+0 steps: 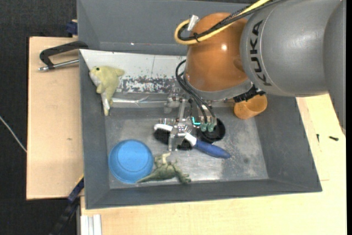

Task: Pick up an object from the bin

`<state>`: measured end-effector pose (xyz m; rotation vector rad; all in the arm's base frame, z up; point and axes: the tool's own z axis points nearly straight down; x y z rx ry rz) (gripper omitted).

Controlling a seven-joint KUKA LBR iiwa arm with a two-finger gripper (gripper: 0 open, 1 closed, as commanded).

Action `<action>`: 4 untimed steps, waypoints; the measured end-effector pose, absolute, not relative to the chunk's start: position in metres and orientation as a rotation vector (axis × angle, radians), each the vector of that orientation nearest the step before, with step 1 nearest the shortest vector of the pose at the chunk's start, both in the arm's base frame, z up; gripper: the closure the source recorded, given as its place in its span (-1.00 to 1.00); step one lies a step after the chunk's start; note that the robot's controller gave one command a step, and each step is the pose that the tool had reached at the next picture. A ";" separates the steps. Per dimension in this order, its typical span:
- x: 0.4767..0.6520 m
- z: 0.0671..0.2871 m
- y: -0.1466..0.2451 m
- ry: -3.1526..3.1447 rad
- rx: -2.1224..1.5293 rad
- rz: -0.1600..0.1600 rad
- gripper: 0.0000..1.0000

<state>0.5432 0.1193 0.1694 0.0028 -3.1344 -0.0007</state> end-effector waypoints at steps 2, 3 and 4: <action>0.530 0.075 0.058 -3.136 -0.262 -0.003 1.00; 0.554 0.220 0.085 -3.138 0.305 -0.003 1.00; 0.553 0.217 0.084 -3.132 0.301 -0.003 -1.00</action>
Offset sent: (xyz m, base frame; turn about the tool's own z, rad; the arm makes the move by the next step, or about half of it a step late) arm -0.0155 -0.0619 -0.0960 0.1676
